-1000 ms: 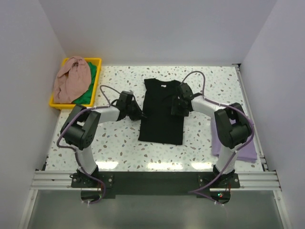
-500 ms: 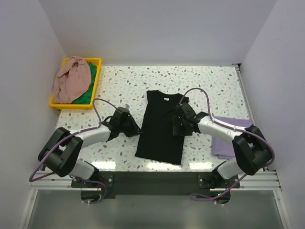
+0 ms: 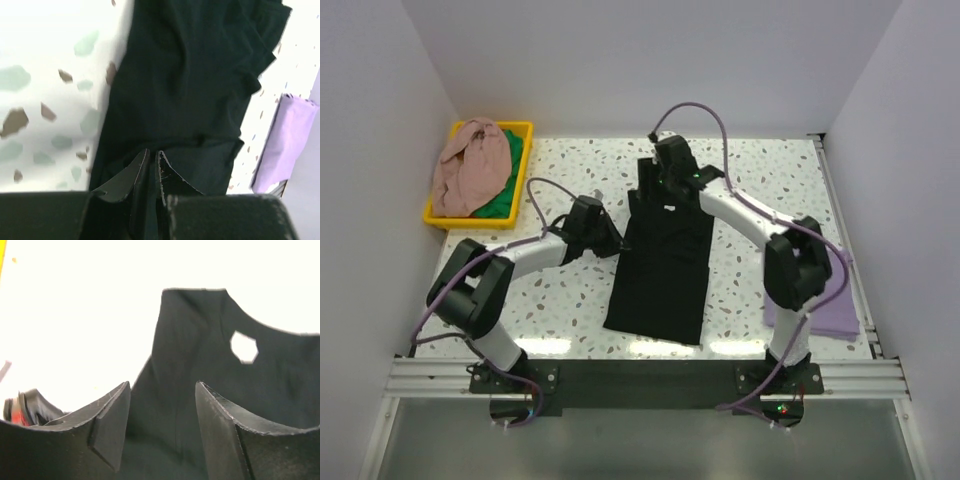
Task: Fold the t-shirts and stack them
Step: Fold the tshirt
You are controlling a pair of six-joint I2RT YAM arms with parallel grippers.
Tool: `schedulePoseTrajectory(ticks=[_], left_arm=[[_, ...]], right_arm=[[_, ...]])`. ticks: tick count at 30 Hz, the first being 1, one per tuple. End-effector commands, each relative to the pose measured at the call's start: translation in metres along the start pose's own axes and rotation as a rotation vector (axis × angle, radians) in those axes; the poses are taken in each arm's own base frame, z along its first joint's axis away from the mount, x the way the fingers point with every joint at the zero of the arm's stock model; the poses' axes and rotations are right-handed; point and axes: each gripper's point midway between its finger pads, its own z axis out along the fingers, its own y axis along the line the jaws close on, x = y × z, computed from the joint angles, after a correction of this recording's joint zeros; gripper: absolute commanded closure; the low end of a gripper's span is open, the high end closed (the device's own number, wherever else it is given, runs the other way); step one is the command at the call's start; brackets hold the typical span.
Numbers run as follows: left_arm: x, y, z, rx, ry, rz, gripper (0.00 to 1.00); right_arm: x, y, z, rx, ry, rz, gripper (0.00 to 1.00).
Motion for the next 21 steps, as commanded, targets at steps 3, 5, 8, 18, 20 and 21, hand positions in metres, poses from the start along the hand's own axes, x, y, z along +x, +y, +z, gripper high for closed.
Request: schedulePoseTrajectory(ticks=[3,5,8,18,20,21], left_arm=[[-0.026,-0.001,0.024,-0.004,-0.024,0.005,0.87],[-0.026,0.0,0.027,0.001,-0.017,-0.006,0.87],[-0.025,0.008,0.034,-0.02,-0.009,-0.012,0.87],[-0.021,0.022,0.039,-0.048,0.008,-0.029,0.87],[-0.02,0.023,0.04,-0.05,0.013,-0.029,0.87],[-0.02,0.023,0.04,-0.051,0.012,-0.029,0.87]], right_arm=[[-0.03,0.015,0.076,-0.057,-0.013,-0.146,0.43],[-0.027,0.016,0.093,-0.077,0.0,-0.177,0.43],[-0.029,0.016,0.116,-0.082,-0.004,-0.202,0.43],[-0.047,0.018,0.131,-0.086,-0.072,-0.207,0.43],[-0.044,0.017,0.136,-0.084,-0.065,-0.206,0.43],[-0.043,0.016,0.138,-0.085,-0.061,-0.205,0.44]])
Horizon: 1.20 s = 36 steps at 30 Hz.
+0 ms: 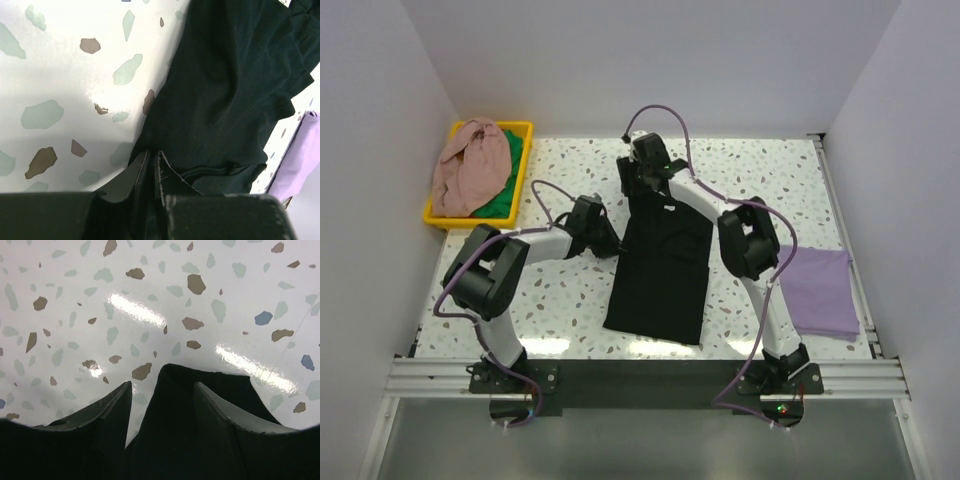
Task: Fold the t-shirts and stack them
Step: Fold the tshirt
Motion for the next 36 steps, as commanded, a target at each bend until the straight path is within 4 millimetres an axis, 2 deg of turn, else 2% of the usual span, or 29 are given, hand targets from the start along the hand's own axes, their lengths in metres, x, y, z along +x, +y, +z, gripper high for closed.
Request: schedulePoseTrajectory(ticks=[1,9,16,23,28,36], left_arm=[[-0.013,-0.007,0.004,0.024,-0.03,0.021,0.87],[-0.012,-0.005,0.008,0.022,-0.019,0.017,0.88],[-0.013,-0.002,0.009,0.015,-0.017,0.014,0.88],[-0.011,0.001,0.011,0.009,-0.011,0.011,0.88],[-0.009,0.004,0.013,0.005,-0.002,0.006,0.88],[-0.007,0.009,0.013,-0.003,-0.001,-0.013,0.9]], right_arm=[[-0.038,0.001,-0.005,-0.016,-0.098,-0.017,0.44],[-0.026,-0.007,0.005,-0.022,-0.063,0.011,0.61],[-0.025,-0.013,0.002,-0.027,-0.058,0.03,0.63],[-0.014,-0.012,0.013,-0.035,-0.012,0.019,0.61],[-0.012,-0.012,0.014,-0.037,-0.008,0.021,0.62],[-0.017,-0.023,0.002,0.018,-0.028,0.041,0.8]])
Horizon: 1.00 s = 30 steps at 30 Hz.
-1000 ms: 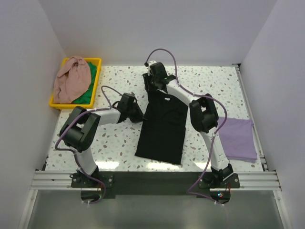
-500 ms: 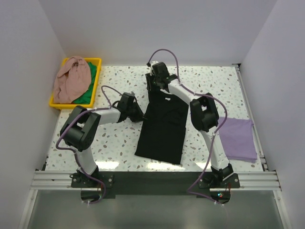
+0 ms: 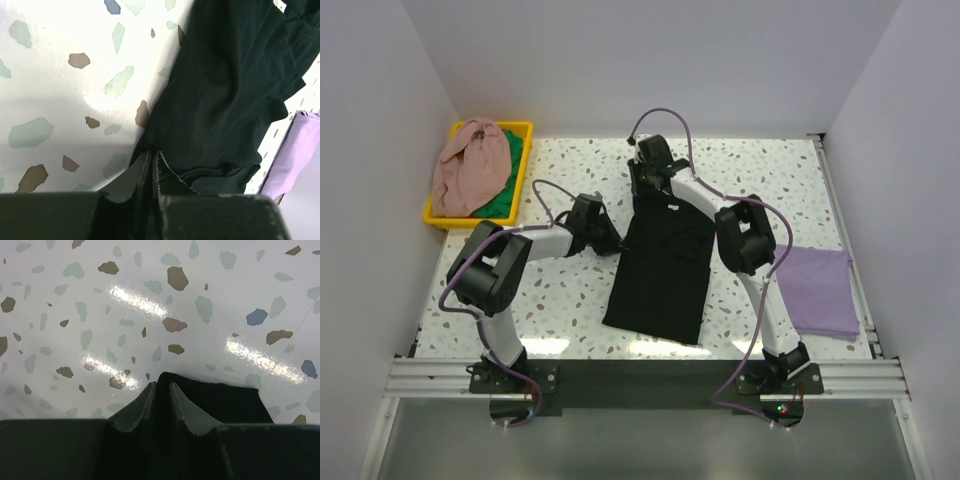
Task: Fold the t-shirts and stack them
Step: Fold the tshirt
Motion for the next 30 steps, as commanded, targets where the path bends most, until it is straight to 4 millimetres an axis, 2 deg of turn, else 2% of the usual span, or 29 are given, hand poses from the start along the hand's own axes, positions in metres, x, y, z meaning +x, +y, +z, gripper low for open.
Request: schedulePoseTrajectory(ticks=[1,3,4,11,15,20,30], left_arm=[[-0.002,0.015,0.007,-0.041,-0.012,-0.009,0.92],[0.0,0.019,0.007,-0.048,-0.008,-0.017,0.95],[0.001,0.019,0.007,-0.05,-0.007,-0.024,0.98],[0.002,0.022,0.007,-0.056,-0.006,-0.031,0.99],[0.004,0.024,0.008,-0.062,-0.001,-0.039,1.0],[0.005,0.026,0.008,-0.064,0.003,-0.043,1.0],[0.003,0.022,0.008,-0.054,-0.001,-0.04,1.0]], right_arm=[[-0.033,-0.005,-0.027,0.031,-0.087,0.023,0.81],[-0.034,-0.009,-0.032,0.047,-0.096,0.035,0.83],[-0.041,-0.009,-0.04,0.05,-0.114,0.047,0.84],[-0.045,-0.03,-0.059,0.104,-0.132,0.115,0.96],[-0.048,-0.042,-0.069,0.118,-0.158,0.169,0.96],[-0.043,-0.051,-0.069,0.136,-0.142,0.183,0.96],[-0.012,-0.062,-0.046,0.18,-0.06,0.205,0.96]])
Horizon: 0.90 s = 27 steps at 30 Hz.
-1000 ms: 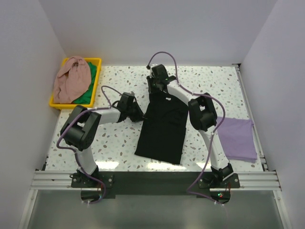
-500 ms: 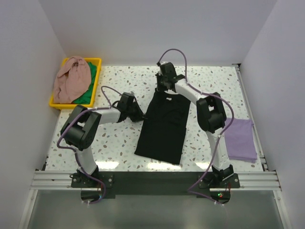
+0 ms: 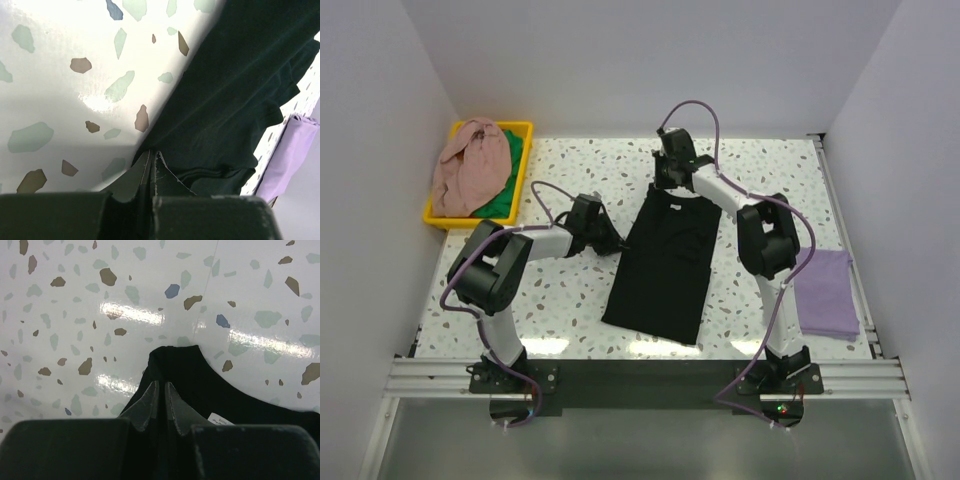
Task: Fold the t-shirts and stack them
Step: Fold the tshirt
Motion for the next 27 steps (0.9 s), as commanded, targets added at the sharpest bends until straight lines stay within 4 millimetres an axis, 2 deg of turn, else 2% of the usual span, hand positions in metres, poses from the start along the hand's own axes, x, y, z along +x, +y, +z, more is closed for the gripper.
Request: schedulePoseTrajectory(ticks=[1,3,9,11,14,16,19,22,24,25,26,27], left_arm=[[0.003,0.02,0.005,-0.06,0.005,-0.011,1.0],[0.002,0.019,0.005,-0.056,0.006,-0.007,1.0],[-0.005,0.003,0.003,-0.019,0.003,0.008,0.96],[-0.008,-0.002,0.002,-0.01,0.0,0.016,0.95],[-0.015,-0.009,0.001,0.002,-0.01,0.029,0.93],[-0.017,-0.014,0.0,0.007,-0.011,0.038,0.92],[-0.018,-0.015,0.001,0.008,-0.009,0.047,0.92],[-0.02,-0.017,0.001,0.008,-0.011,0.049,0.92],[-0.02,-0.016,0.0,0.009,-0.011,0.05,0.92],[-0.02,-0.016,0.0,0.009,-0.011,0.048,0.92],[-0.021,-0.016,0.0,0.008,-0.013,0.046,0.92],[-0.021,-0.015,0.0,0.009,-0.01,0.044,0.92]], right_arm=[[-0.002,-0.013,0.006,0.06,-0.014,0.028,0.95],[0.001,-0.015,0.008,0.067,-0.003,0.032,0.92],[0.006,-0.016,0.016,0.071,0.019,0.026,0.73],[0.002,-0.015,0.013,0.072,0.017,0.023,0.63],[-0.01,-0.016,0.002,0.085,-0.007,0.029,0.49],[-0.025,-0.016,-0.014,0.09,-0.045,0.05,0.37],[-0.042,-0.019,-0.036,0.099,-0.086,0.082,0.27],[-0.053,-0.026,-0.059,0.119,-0.115,0.112,0.26],[-0.044,-0.035,-0.066,0.145,-0.1,0.134,0.27],[-0.048,-0.036,-0.078,0.156,-0.119,0.139,0.28],[-0.033,-0.041,-0.077,0.171,-0.088,0.141,0.28],[-0.031,-0.042,-0.081,0.176,-0.087,0.146,0.29]])
